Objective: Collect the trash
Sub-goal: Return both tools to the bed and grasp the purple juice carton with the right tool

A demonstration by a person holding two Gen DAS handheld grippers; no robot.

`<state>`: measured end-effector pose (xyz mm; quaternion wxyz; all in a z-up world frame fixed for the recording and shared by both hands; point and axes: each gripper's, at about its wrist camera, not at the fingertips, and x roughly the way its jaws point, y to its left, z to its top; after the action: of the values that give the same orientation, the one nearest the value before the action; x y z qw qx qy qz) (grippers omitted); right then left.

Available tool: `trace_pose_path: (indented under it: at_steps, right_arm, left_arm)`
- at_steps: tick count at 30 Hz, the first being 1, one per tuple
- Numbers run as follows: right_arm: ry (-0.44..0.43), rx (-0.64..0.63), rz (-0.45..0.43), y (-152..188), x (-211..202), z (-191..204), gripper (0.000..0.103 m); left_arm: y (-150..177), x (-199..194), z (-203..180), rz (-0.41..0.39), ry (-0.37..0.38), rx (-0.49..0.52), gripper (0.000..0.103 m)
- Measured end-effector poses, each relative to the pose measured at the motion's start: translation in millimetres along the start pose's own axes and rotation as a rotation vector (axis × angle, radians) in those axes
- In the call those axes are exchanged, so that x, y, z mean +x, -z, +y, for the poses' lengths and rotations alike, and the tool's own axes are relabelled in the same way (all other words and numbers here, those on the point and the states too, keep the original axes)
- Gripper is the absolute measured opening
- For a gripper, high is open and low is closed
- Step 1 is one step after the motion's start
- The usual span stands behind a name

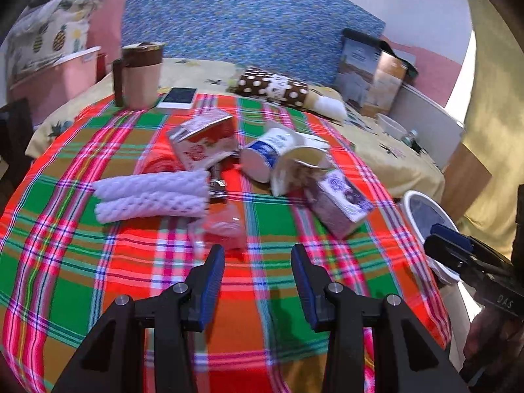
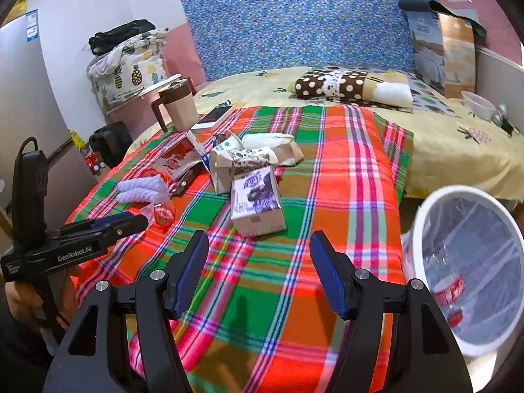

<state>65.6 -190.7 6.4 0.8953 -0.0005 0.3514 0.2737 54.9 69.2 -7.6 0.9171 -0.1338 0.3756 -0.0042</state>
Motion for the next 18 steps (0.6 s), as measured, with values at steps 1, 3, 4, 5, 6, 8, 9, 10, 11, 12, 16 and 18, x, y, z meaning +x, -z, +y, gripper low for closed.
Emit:
trace_pose_path:
  at_steps: [1,3,4,5,6,8,9,10,11,12,16,18]
  right_arm:
    - [0.0,-0.007,0.0,-2.2,2.7,1.4,0.066]
    - [-0.003,-0.021,0.002,-6.7,8.6,2.9,0.066]
    - [-0.002,-0.026,0.003,-8.3,11.0,3.5,0.066]
    - [-0.001,-0.033,0.006,-10.4,14.7,4.2,0.066]
    - [-0.002,-0.037,0.009,-11.6,17.0,4.3,0.066]
    - [-0.004,-0.046,0.015,-14.1,23.5,4.9,0.066]
    - [-0.004,-0.051,0.018,-14.8,27.0,4.9,0.066]
    - [-0.003,-0.058,0.023,-15.7,30.4,5.5,0.066]
    - [0.001,-0.065,0.028,-16.8,33.7,5.6,0.066]
    - [0.006,-0.073,0.034,-17.4,37.7,6.3,0.066]
    - [0.009,-0.095,0.06,-19.8,48.3,7.6,0.066]
    - [0.015,-0.108,0.07,-20.4,52.2,8.8,0.066]
  left_arm:
    - [-1.3,3.0,2.1,0.005,-0.002,-0.008,0.042]
    - [-3.4,10.1,7.2,0.011,-0.018,-0.02,0.042]
    - [-4.6,14.0,9.8,0.014,-0.027,-0.025,0.042]
    - [-6.4,17.8,11.4,0.02,-0.031,-0.033,0.042]
    - [-7.0,20.6,13.6,0.025,-0.033,-0.04,0.042]
    - [-7.6,25.1,16.7,0.031,-0.039,-0.051,0.047]
    - [-8.0,26.7,19.4,0.029,-0.042,-0.059,0.054]
    - [-8.4,28.0,22.2,0.026,-0.042,-0.069,0.057]
    - [-8.5,28.0,23.8,0.026,-0.042,-0.075,0.059]
    - [-8.8,29.4,26.2,0.028,-0.045,-0.082,0.059]
    - [-10.5,35.8,30.5,0.041,-0.044,-0.09,0.059]
    - [-11.4,41.2,30.7,0.055,-0.046,-0.089,0.059]
